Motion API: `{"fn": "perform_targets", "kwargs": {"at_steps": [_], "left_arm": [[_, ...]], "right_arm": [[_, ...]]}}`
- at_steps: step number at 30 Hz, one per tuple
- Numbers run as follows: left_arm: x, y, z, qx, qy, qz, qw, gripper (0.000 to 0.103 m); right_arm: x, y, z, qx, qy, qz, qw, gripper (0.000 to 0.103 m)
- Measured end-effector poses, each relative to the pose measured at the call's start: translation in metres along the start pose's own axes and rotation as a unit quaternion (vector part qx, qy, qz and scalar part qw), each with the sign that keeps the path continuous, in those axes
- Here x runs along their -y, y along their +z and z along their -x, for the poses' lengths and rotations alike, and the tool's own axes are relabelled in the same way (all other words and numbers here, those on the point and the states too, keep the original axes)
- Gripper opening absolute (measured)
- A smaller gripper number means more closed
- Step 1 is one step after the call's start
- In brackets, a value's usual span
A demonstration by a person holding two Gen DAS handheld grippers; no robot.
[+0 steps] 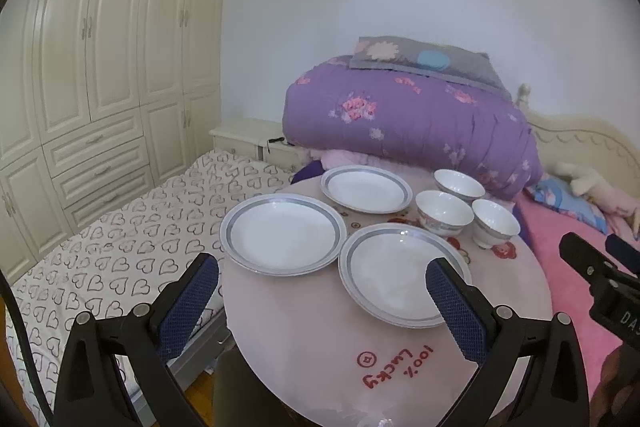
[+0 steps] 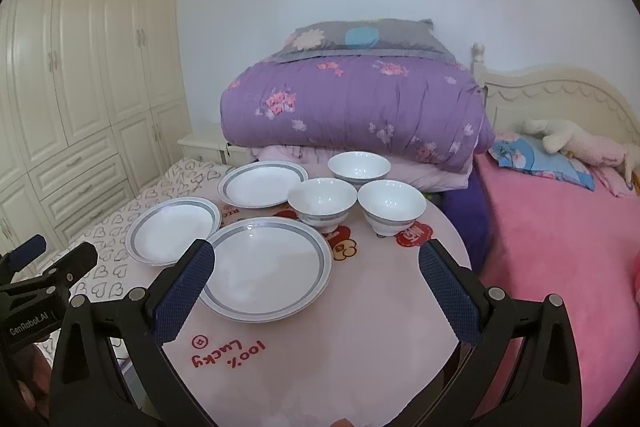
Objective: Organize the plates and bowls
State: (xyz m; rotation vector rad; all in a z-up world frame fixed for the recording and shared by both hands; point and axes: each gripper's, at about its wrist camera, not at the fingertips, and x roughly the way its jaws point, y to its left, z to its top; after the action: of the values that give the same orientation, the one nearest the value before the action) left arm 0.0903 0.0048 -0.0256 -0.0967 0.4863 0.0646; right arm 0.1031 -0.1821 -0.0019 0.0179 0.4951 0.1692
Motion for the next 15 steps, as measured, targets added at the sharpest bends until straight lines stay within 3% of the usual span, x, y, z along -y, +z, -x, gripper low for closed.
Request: {"fn": "perform_targets", "kwargs": {"at_steps": [15], "left_arm": [[0.015, -0.014, 0.054, 0.079, 0.002, -0.009, 0.9968, 0.102]], "right_arm": [[-0.015, 0.006, 0.046, 0.07, -0.017, 0.022, 0.997, 0.103]]}}
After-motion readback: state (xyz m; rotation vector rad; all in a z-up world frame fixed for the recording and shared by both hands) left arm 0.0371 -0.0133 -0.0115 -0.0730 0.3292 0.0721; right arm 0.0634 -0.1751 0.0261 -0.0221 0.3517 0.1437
